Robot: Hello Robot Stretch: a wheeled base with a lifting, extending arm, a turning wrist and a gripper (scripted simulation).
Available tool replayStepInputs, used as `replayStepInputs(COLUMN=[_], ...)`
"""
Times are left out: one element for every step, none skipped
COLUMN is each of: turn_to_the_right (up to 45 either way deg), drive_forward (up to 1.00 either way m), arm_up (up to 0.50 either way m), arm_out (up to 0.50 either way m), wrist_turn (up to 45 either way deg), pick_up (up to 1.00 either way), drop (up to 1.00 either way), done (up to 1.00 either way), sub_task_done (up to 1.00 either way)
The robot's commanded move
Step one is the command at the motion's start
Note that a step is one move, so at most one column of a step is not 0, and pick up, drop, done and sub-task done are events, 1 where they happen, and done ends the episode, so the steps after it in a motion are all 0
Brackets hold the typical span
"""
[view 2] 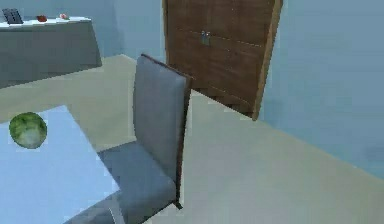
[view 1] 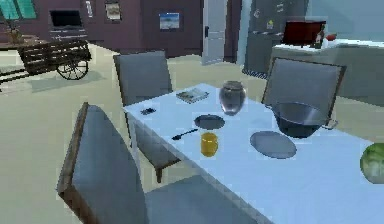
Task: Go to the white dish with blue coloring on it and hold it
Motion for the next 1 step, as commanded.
replayStepInputs(turn_to_the_right=[0.0], drive_forward=[0.25], arm_up=[0.00], arm_out=[0.00], wrist_turn=[0.0], pick_up=[0.00], drop=[0.00], done=[0.00], sub_task_done=[0.00])
